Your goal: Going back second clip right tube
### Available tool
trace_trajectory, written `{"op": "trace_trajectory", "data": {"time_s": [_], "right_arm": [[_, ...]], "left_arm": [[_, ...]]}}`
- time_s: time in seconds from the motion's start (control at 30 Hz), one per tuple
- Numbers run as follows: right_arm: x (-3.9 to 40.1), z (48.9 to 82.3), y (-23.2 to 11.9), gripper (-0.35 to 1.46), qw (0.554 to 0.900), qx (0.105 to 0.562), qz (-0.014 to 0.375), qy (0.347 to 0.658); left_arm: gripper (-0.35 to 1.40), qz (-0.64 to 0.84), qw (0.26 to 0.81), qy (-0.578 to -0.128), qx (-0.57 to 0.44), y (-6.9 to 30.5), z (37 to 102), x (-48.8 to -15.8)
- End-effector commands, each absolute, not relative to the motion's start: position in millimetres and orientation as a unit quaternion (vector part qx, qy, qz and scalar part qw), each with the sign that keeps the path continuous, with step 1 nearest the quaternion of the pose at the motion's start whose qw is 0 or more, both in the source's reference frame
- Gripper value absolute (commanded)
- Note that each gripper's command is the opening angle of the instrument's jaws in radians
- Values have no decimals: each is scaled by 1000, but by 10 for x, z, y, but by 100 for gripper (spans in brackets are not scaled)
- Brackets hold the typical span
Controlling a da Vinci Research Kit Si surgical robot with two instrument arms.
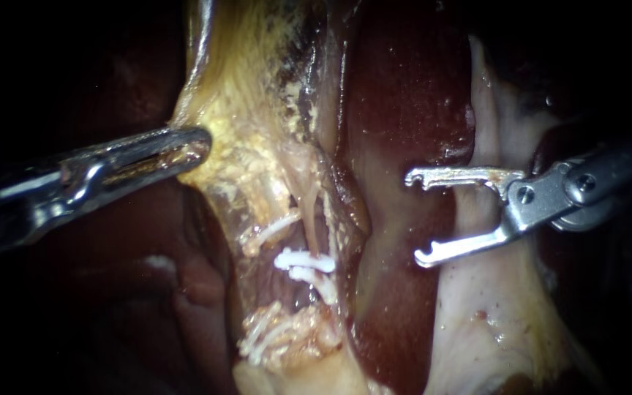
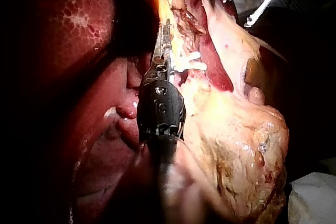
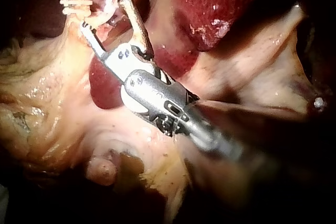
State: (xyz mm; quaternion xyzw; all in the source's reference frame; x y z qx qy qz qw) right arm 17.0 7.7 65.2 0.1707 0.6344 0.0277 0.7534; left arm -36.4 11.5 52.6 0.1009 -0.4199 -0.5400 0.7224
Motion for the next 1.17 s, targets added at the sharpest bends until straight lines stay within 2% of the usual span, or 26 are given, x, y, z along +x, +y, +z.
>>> {"op": "trace_trajectory", "data": {"time_s": [0.03, 0.4, 0.73, 1.17], "right_arm": [[170, 654, 77, 60, 754, 171, 28, 634], [171, 655, 77, 60, 754, 170, 28, 634], [174, 655, 77, 60, 754, 170, 29, 633], [175, 656, 78, 60, 755, 169, 30, 633]], "left_arm": [[-35, -540, 722, -421, 99, 115, 529, -366], [-35, -541, 730, -404, 105, 114, 596, -390], [-35, -536, 733, -403, 114, 109, 617, -424], [-35, -536, 734, -401, 114, 108, 617, -423]]}}
